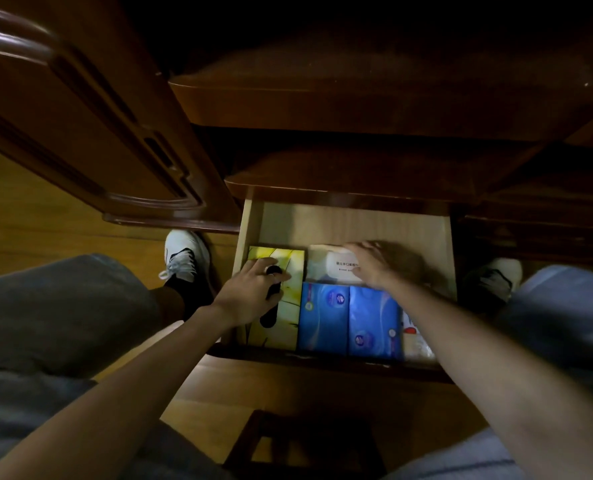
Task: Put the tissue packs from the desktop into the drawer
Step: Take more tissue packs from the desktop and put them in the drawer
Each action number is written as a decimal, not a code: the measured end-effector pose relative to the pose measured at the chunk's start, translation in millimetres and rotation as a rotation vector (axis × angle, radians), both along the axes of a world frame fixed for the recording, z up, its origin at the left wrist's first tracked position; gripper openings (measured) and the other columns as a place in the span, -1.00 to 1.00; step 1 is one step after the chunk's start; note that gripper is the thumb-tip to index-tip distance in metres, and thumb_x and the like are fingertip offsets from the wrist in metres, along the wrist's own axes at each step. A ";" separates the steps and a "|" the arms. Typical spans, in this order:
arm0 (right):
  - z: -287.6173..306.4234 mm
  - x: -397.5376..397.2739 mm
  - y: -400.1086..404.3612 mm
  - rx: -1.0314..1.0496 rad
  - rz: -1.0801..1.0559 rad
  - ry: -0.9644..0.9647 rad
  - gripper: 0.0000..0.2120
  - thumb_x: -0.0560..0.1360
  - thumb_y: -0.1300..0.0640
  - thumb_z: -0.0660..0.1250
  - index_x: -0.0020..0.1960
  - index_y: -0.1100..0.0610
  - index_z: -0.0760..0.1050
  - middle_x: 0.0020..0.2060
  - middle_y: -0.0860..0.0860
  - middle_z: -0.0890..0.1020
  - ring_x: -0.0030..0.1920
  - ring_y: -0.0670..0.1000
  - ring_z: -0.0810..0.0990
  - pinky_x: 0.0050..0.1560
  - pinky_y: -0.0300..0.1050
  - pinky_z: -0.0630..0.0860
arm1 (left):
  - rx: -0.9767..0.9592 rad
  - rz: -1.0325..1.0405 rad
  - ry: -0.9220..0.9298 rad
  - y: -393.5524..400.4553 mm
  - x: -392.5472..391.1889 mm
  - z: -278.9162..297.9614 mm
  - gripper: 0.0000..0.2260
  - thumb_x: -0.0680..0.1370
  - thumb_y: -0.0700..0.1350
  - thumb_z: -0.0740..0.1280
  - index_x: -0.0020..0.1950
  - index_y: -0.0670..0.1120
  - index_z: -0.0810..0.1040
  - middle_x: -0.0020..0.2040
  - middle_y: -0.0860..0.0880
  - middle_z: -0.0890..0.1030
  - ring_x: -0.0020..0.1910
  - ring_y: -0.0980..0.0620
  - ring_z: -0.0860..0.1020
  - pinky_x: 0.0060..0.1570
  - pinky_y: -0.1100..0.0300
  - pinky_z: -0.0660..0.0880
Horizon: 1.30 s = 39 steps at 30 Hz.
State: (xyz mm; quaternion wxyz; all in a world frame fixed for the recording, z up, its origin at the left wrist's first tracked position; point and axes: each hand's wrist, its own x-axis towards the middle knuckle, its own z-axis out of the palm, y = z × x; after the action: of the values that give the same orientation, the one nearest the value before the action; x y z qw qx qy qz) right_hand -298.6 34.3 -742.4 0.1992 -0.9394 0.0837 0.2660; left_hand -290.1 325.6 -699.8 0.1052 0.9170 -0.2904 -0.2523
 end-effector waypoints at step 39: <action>497.5 98.9 -126.5 -0.501 0.017 -0.818 -0.69 0.56 -0.32 0.19 0.07 -0.15 0.56 -0.03 -0.17 0.60 -0.03 -0.07 0.60 0.10 -0.01 0.49 | -0.499 0.082 -0.787 -189.9 219.5 447.4 -0.75 0.56 0.03 0.29 0.23 0.14 0.55 0.06 0.11 0.52 -0.04 0.06 0.56 -0.17 0.12 0.53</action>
State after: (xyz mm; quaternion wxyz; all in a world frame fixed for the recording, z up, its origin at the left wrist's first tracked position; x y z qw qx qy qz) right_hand -199.8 -92.2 -244.9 -0.0187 -0.9868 0.0524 -0.1523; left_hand -70.6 135.7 -252.4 0.2142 0.9004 -0.3238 0.1966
